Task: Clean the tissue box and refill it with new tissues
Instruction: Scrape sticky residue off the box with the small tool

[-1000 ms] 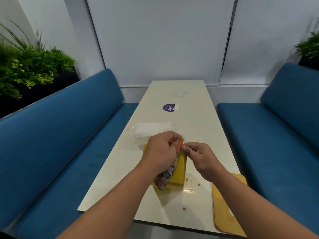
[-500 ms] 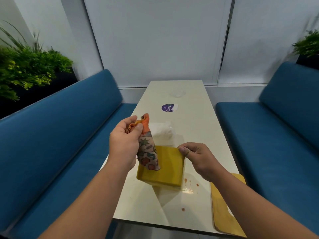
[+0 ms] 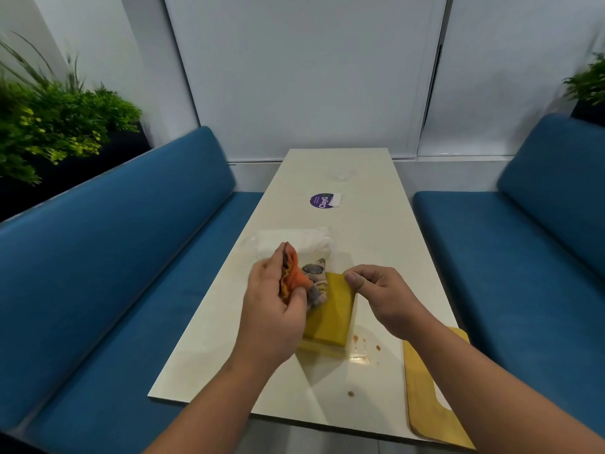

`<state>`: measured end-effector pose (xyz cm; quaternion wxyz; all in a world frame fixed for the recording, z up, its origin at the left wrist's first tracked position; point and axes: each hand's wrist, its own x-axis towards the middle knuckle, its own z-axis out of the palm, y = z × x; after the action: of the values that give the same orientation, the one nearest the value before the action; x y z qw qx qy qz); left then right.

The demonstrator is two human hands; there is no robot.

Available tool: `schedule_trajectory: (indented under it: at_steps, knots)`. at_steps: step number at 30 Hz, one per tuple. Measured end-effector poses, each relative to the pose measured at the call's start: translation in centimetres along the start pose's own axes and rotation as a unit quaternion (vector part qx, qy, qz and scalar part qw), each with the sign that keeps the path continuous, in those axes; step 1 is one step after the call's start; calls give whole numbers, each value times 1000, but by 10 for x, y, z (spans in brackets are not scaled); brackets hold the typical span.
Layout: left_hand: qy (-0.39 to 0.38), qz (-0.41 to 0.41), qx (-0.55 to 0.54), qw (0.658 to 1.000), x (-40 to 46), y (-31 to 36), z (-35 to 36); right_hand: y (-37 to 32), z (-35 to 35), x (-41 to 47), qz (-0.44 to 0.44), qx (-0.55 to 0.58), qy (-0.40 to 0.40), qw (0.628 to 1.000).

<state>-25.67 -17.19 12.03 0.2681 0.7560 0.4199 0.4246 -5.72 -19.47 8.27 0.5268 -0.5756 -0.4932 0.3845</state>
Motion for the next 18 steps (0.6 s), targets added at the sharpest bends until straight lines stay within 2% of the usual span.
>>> schedule_trajectory:
  at_steps: [4, 7, 9, 14, 16, 18]
  knots:
    - [-42, -6, 27, 999, 7, 8, 2, -2, 2, -1, -1, -3, -7, 1000]
    - [-90, 13, 136, 987, 6, 9, 5, -4, 2, -2, -14, 13, -12, 1000]
    - [-87, 36, 199, 975, 3, 8, 8, -4, 3, -3, -18, 16, -15, 1000]
    - [-86, 240, 226, 940, -16, 0, 20, -5, 2, -3, -31, -5, -20, 999]
    - [-78, 235, 222, 943, -12, -8, 16, -4, 1, -2, -30, -22, -25, 999]
    - [-56, 177, 210, 960, -6, -16, 5, -3, 0, -2, -26, -53, -27, 998]
